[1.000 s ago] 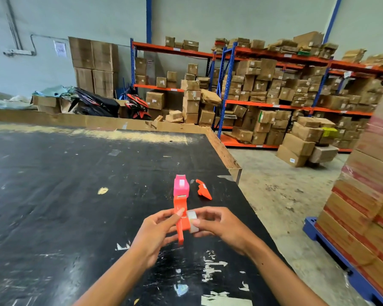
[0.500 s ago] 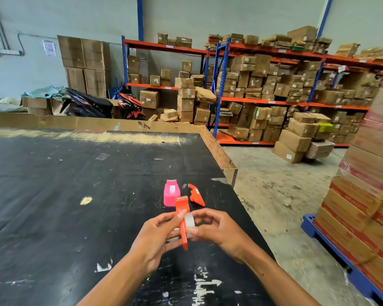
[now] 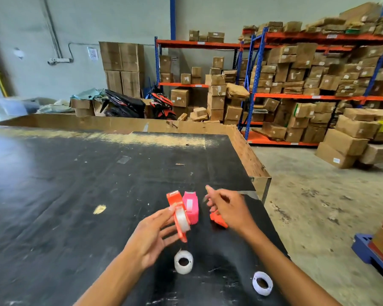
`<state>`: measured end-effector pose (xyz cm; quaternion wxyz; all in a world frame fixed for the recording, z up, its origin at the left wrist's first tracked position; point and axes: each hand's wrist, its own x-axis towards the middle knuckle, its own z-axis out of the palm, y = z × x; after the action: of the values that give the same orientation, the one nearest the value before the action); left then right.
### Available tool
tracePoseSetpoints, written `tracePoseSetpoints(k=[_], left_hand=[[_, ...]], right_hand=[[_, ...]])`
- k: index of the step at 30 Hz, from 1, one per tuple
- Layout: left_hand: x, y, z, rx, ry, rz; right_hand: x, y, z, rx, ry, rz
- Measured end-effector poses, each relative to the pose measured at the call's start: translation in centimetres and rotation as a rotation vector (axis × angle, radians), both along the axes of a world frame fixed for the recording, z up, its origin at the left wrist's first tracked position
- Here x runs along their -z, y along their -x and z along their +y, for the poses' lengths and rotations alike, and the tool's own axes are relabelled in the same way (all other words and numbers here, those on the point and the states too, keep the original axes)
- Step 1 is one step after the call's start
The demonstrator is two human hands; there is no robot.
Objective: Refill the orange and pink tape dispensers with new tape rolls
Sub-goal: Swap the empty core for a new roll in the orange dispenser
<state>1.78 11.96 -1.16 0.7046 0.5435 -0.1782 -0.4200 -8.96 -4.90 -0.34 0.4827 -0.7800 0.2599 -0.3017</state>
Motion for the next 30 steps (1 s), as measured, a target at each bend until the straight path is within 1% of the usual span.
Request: tracePoseSetpoints(k=[1, 2, 4, 5, 6, 7, 10, 11, 13, 15, 16, 17, 20, 25, 30], left_hand=[[0.1, -0.4, 0.1, -0.025, -0.005, 0.002], [0.2, -0.7, 0.1, -0.041, -0.006, -0.003], [0.2, -1.2, 0.0, -0.066, -0.006, -0.018], [0.2, -1.5, -0.1, -0.076, -0.007, -0.024], [0.2, -1.6, -0.1, -0.082, -0.010, -0.031], [0.2, -1.7, -0.2, -0.085, -0.010, -0.038], [0.3, -1.7, -0.6, -0.084, -0.018, -0.046], [0.4, -1.7, -0.8, -0.083, -0.022, -0.042], [0.5, -1.7, -1.2, -0.067, -0.023, -0.040], [0.5, -1.4, -1.8, -0.040, -0.031, -0.039], [0.5, -1.2, -2.1, -0.025, -0.036, -0.040], [0.6, -0.9, -2.3, -0.009, -0.044, -0.043], [0.7, 0.1, -3.2, 0.033, -0.060, -0.042], [1.1, 1.3, -3.7, 0.087, -0.041, -0.017], [1.0, 2.2, -3.3, 0.091, -0.015, -0.050]], right_hand=[[0.9, -0.8, -1.6, 0.083, 0.101, 0.091], [1.7, -1.5, -3.0, 0.128, 0.191, 0.229], [3.4, -2.6, -4.6, 0.128, 0.293, 0.547], [3.8, -3.0, -4.7, 0.120, 0.331, 0.664], [4.1, -3.2, -4.6, 0.118, 0.361, 0.728], [4.3, -3.4, -4.6, 0.120, 0.381, 0.749], [4.2, -3.3, -4.4, 0.115, 0.368, 0.683], [4.0, -3.1, -4.4, 0.091, 0.285, 0.603], [3.0, -2.1, -3.6, 0.009, -0.005, 0.351], [1.2, -0.8, -2.1, -0.105, -0.251, 0.109], [0.3, -0.1, -1.2, -0.171, -0.331, 0.034], [-0.4, 0.6, -0.5, -0.223, -0.368, -0.011], [-0.9, 2.2, 0.9, -0.274, -0.386, -0.076], [0.0, 3.6, 1.2, -0.214, -0.343, -0.089], [0.9, 4.3, 1.8, -0.187, -0.275, -0.128]])
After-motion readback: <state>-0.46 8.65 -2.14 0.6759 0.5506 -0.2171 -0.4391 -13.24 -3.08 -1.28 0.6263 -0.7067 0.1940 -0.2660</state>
